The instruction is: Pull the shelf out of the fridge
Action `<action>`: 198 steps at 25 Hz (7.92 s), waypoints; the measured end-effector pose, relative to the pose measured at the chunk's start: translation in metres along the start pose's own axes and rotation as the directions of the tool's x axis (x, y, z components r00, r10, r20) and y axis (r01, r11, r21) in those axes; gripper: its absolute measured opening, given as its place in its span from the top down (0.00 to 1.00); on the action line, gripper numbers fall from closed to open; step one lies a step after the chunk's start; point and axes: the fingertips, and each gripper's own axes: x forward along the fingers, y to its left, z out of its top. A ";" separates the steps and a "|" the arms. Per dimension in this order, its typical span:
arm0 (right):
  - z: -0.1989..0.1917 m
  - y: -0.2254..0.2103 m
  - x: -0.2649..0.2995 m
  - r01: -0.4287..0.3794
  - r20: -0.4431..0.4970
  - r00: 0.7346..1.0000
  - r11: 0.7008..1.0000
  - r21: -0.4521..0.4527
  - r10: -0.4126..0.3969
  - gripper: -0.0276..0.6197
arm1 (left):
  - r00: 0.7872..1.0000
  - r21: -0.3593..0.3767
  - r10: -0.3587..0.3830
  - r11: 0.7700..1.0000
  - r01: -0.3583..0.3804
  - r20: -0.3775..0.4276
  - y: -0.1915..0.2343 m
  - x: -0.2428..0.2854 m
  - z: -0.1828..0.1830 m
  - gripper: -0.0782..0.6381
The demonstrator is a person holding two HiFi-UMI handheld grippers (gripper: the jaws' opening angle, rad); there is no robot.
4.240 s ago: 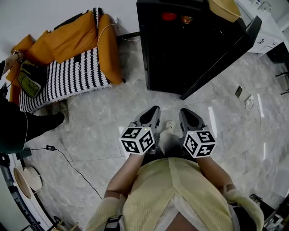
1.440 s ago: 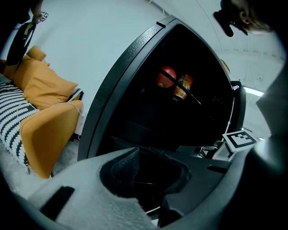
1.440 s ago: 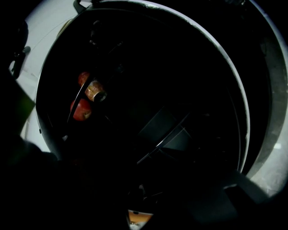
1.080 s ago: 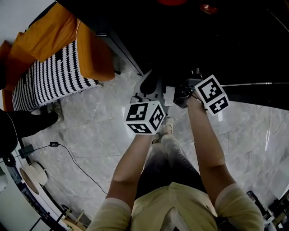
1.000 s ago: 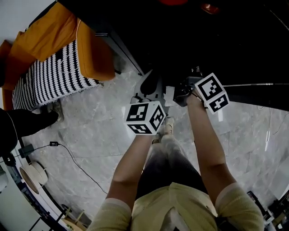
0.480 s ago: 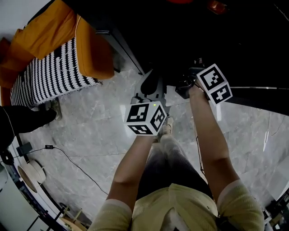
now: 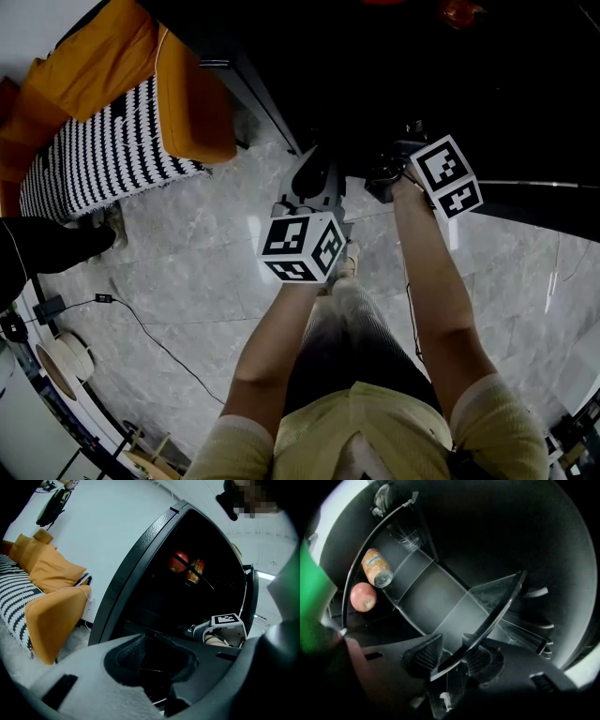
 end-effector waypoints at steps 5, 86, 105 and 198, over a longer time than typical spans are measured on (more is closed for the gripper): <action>-0.002 0.001 -0.002 -0.011 -0.010 1.000 1.000 0.009 0.012 0.74 | 1.000 0.004 -0.004 1.000 0.004 -0.004 -0.002 -0.002 -0.002 0.83; -0.049 -0.013 -0.117 -0.117 -0.085 0.989 0.992 0.039 0.120 0.76 | 0.983 -0.476 -0.179 0.862 0.173 0.033 -0.008 0.004 -0.025 0.65; -0.047 -0.007 -0.140 -0.146 -0.085 0.986 0.989 -0.022 0.144 0.76 | 0.971 -0.441 -0.233 0.867 0.230 0.049 -0.015 -0.013 -0.025 0.76; 0.005 0.171 -0.383 -0.466 -0.236 0.873 0.874 -0.137 0.428 0.76 | 0.954 -0.379 -0.220 0.881 0.284 0.203 -0.126 -0.294 0.094 0.76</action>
